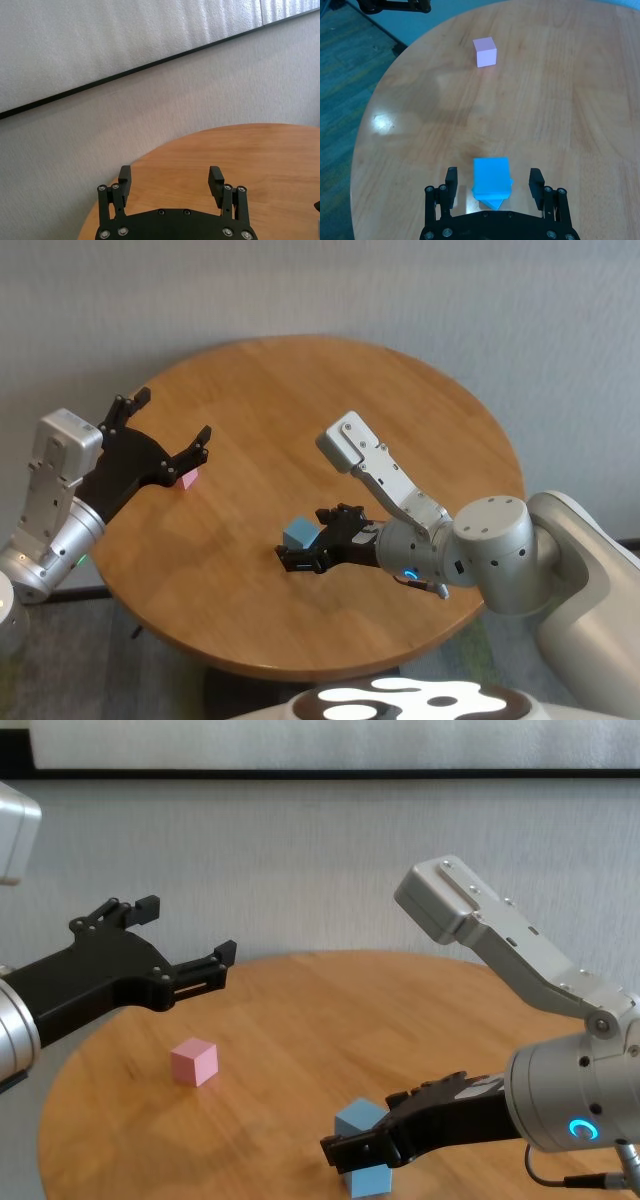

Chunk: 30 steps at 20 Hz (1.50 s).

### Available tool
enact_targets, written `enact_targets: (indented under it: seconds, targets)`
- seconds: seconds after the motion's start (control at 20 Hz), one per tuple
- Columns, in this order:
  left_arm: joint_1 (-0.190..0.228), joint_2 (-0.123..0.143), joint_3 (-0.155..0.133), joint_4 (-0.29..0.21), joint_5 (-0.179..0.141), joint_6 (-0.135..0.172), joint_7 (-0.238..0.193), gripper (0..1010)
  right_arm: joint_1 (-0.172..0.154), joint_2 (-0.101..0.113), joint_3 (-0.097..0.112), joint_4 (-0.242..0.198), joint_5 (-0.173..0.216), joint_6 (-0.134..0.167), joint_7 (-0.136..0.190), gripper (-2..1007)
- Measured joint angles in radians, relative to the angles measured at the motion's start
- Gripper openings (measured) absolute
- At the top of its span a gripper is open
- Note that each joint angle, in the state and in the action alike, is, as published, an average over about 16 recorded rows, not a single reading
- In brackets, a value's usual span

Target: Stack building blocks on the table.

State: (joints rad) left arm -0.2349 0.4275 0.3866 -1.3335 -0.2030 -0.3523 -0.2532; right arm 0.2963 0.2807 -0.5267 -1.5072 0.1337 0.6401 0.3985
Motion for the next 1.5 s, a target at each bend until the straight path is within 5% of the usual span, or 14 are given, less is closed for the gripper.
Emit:
enact_targets:
  seconds: [0.35,0.7,1.05,1.5]
  targets:
    - [0.000,0.000,0.000,0.000,0.000,0.000,0.000,1000,-0.016,0.004,0.021,-0.019,0.014,-0.034,-0.001,970]
    - [0.000,0.000,0.000,0.000,0.000,0.000,0.000,1000,-0.050,0.006,0.078,-0.058,0.054,-0.119,-0.020,1005]
    - [0.000,0.000,0.000,0.000,0.000,0.000,0.000,1000,-0.092,0.002,0.146,-0.086,0.085,-0.278,-0.068,1005]
    - [0.000,0.000,0.000,0.000,0.000,0.000,0.000,1000,-0.135,-0.005,0.196,-0.063,0.047,-0.536,-0.125,1005]
